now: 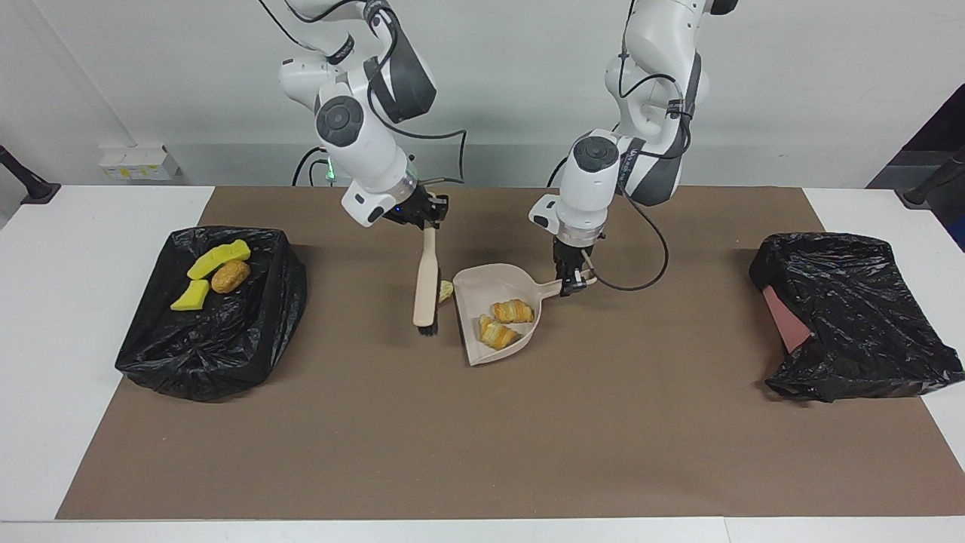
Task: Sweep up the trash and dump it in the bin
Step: 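Sweep the bread chunks into the dustpan with the right gripper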
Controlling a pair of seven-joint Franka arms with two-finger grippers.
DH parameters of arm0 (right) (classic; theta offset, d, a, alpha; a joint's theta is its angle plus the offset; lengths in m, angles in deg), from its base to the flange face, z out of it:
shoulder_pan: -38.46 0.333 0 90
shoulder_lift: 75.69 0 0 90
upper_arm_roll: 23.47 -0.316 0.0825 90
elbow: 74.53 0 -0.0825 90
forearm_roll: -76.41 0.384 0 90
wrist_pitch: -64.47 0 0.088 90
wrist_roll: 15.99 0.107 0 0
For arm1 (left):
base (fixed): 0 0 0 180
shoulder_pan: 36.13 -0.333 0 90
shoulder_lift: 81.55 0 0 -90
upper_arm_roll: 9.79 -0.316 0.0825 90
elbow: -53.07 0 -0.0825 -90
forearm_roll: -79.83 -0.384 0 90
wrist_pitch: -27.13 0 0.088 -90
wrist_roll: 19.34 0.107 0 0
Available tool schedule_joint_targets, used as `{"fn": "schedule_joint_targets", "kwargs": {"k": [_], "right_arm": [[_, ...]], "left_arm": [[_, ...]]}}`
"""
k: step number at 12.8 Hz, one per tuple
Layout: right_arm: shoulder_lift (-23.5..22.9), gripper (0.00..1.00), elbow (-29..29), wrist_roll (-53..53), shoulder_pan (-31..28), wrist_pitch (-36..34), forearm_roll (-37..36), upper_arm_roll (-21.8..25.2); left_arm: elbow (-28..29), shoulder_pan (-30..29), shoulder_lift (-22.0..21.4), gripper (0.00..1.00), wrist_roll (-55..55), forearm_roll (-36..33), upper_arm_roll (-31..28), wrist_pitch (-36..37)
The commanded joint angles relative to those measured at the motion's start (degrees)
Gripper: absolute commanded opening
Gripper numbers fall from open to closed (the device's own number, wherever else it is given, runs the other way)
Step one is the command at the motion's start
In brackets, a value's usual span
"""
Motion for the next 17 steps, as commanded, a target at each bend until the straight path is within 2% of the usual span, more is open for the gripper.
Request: {"fn": "schedule_joint_targets", "kwargs": {"k": [1, 2, 5, 6, 8, 9, 10, 12, 13, 16, 17], "right_arm": [[3.9, 0.00, 7.9, -3.4, -1.3, 0.0, -5.3, -0.4], [2.4, 0.00, 8.0, -3.5, -1.2, -1.1, -7.4, -0.7], [-1.4, 0.00, 8.2, -3.2, 0.1, 0.1, -6.8, -0.9], [-1.7, 0.00, 8.3, -2.9, 2.2, 1.8, -4.7, -0.9], [-2.3, 0.00, 8.7, -2.8, 3.1, 6.5, 5.4, -0.9], [-2.8, 0.00, 8.4, -2.7, 3.2, 8.7, 10.7, -0.9], [-3.6, 0.00, 7.1, -2.7, 3.6, 9.1, 12.7, -0.9], [-3.6, 0.00, 5.7, -1.7, 4.0, 8.3, 11.4, -0.7], [-2.3, 0.00, 5.4, 0.2, 4.0, 7.3, 7.8, -0.7], [-0.2, 0.00, 2.5, 8.4, 4.7, 2.9, 1.7, -1.0], [0.7, 0.00, 1.8, 10.3, 5.2, 2.1, 0.1, -1.1]], "left_arm": [[-0.9, 1.1, -0.7, 0.00, 1.5, 0.8, -0.6, 4.9], [-0.9, 1.6, -1.0, 0.00, 1.4, 0.8, -0.6, 6.1], [-0.4, 3.6, -1.9, 0.00, 0.4, 0.8, -0.5, 8.2], [0.0, 4.1, -2.1, 0.00, -0.7, 0.8, -0.5, 8.4], [1.8, 4.9, -3.1, 0.00, -1.2, 0.8, -0.5, 7.4], [2.7, 4.6, -3.5, 0.00, -1.0, 0.9, -0.4, 5.9], [3.7, 4.3, -3.6, 0.00, -1.1, 0.9, -0.4, 3.4], [4.3, 3.5, -3.5, 0.00, -0.6, 1.0, -0.4, 0.5], [4.1, 1.8, -3.0, 0.00, 0.1, 1.2, -0.4, 0.3], [2.7, -3.7, -1.7, 0.00, 11.9, 11.9, -0.5, -0.8], [2.5, -6.3, -1.9, 0.00, 15.8, 13.6, -0.4, -0.4]]}}
